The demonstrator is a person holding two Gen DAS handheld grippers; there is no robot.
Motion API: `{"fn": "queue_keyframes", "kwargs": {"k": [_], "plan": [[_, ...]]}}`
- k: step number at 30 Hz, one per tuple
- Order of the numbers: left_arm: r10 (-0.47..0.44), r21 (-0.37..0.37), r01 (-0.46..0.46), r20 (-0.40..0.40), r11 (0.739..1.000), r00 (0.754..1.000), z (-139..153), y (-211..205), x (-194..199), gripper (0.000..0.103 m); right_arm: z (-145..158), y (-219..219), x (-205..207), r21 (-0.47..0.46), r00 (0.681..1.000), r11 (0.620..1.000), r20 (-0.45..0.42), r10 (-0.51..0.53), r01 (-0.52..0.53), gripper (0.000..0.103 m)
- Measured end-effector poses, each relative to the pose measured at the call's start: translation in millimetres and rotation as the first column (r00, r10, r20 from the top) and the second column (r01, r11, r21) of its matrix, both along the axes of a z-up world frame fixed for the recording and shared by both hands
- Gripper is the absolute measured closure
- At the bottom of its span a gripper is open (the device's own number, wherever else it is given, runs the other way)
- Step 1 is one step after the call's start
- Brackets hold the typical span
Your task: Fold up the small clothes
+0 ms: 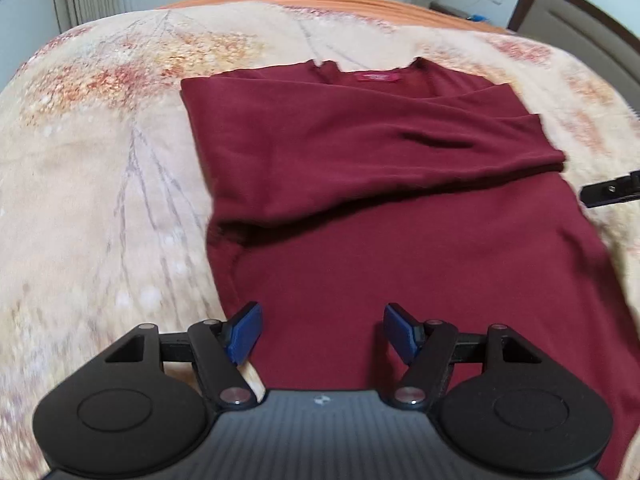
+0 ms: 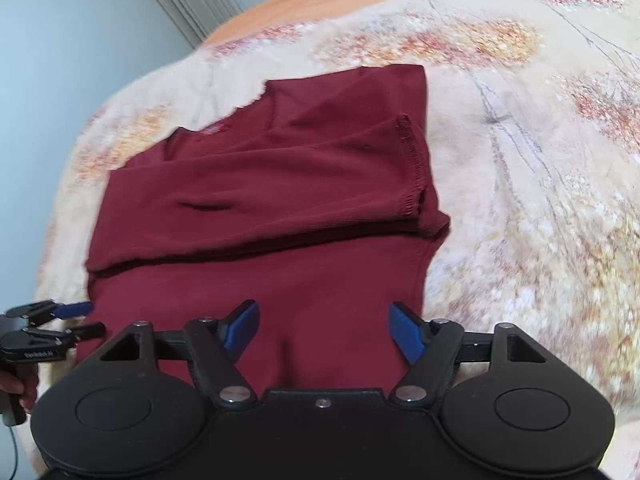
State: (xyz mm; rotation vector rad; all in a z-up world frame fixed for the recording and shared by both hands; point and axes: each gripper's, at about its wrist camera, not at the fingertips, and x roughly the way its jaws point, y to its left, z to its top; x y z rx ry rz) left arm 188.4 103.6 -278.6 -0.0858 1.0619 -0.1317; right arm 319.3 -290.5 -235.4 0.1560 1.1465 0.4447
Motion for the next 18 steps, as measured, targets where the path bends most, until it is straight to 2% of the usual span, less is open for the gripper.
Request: {"fn": "queue_keyframes", "kwargs": {"k": [5, 11, 14, 16, 18], "plan": [[0.052, -0.080, -0.057, -0.064, 0.995, 0.997, 8.3, 2.3, -53.7, 0.031, 1.0, -20.6, -39.3, 0.045, 0.995, 0.999, -0.099, 0.010, -0.006, 0.028], [0.114, -0.187, -0.147, -0.176, 0.971, 0.978, 8.4, 15.9, -138.1, 0.031, -4.3, -65.3, -130.7, 0.024, 0.965, 0.997, -0.256, -0.060, 0.068, 0.034], [0.108, -0.234, -0.159, -0.218, 0.959, 0.970, 4.1, 16.5, -166.3, 0.031, -10.5, -82.8, -172.1, -0.006, 0.928, 0.984, -0.332, -0.168, 0.175, 0.040], [0.104, -0.257, -0.166, -0.236, 0.952, 0.966, 1.3, 15.6, -176.1, 0.031, -13.0, -89.2, -187.8, 0.034, 0.906, 0.965, -0.356, -0.230, 0.259, 0.044], [0.096, -0.284, -0.166, -0.243, 0.945, 0.965, -1.2, 12.9, -180.3, 0.031, -15.6, -89.3, -194.0, 0.056, 0.886, 0.948, -0.376, -0.271, 0.314, 0.065]]}}
